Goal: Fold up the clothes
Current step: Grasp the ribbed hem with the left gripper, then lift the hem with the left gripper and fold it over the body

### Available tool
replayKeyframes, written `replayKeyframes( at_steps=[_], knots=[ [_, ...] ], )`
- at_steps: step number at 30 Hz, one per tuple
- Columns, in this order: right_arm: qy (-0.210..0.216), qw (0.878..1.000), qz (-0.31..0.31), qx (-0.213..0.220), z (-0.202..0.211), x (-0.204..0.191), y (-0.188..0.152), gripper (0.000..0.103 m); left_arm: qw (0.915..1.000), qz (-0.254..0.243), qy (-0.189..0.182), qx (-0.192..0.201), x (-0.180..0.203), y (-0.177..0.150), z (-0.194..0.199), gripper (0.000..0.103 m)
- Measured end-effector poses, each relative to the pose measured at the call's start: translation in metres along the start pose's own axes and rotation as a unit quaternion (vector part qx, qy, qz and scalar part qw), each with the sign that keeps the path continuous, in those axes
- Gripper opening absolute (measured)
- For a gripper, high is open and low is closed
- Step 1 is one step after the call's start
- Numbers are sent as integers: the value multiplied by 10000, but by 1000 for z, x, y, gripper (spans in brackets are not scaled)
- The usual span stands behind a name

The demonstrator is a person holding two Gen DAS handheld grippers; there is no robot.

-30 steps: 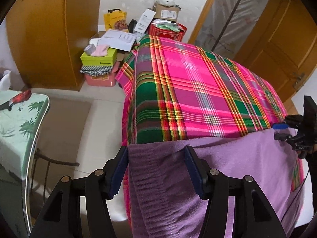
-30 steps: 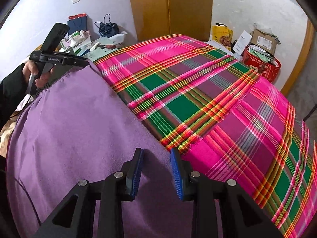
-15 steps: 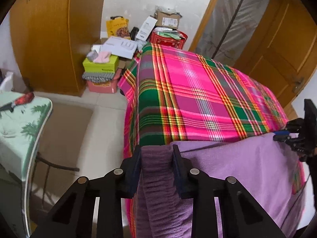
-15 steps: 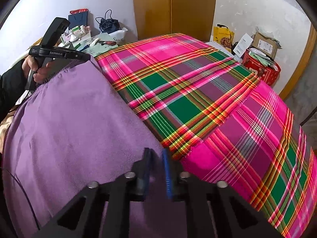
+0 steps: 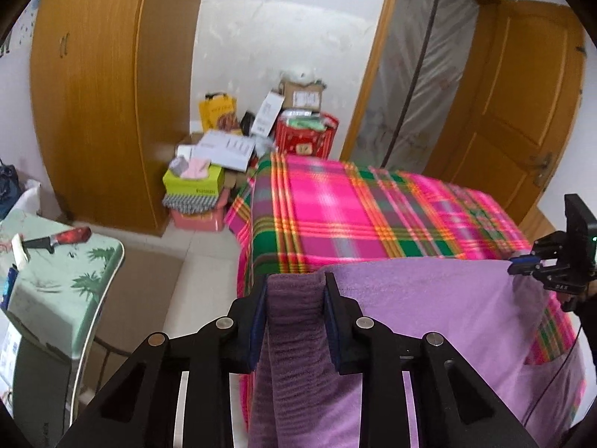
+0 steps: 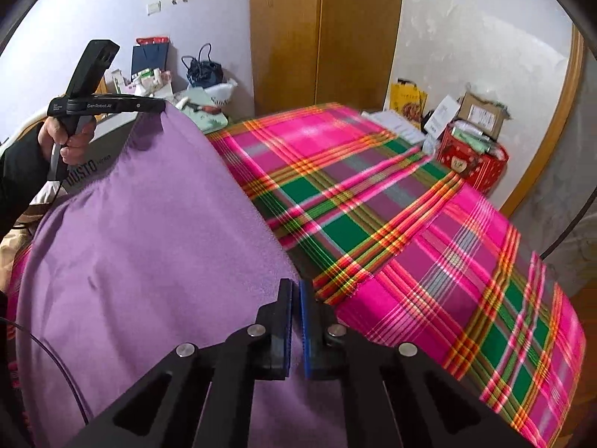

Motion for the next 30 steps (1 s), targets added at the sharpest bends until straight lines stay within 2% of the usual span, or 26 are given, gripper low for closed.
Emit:
replayKeyframes(
  at_steps=[10, 15, 20, 24, 27, 30],
  knots=[
    [-301, 9976, 302, 544, 72, -50, -12, 4, 9977, 1, -264, 629, 21, -28, 74, 28],
    [-335, 9968, 412, 598, 98, -94, -45, 4, 9958, 112, -408, 816, 30, -71, 107, 28],
    [-165, 9986, 318, 401, 99, -131, -87, 5, 9950, 414, -512, 747, 31, -128, 126, 29],
    [138, 9997, 201, -14, 87, -158, -123, 8, 9951, 666, -526, 512, 29, -171, 132, 29],
    [307, 9990, 171, -280, 86, -175, -142, 8, 9946, 801, -492, 431, 30, -191, 141, 30],
    [296, 9993, -152, -169, 97, -176, -149, 10, 9940, 901, -440, 439, 32, -199, 152, 32]
  ],
)
Point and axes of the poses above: each gripper's, at about its wrist camera, not at the fingertips, and z roughly against the way its jaws point, x to its right, y to its top, the point moved 6 cm from there along -z, roughly the way its jaws point, and after that the axes turned 6 degrees about -y, right-handed, at the moved point
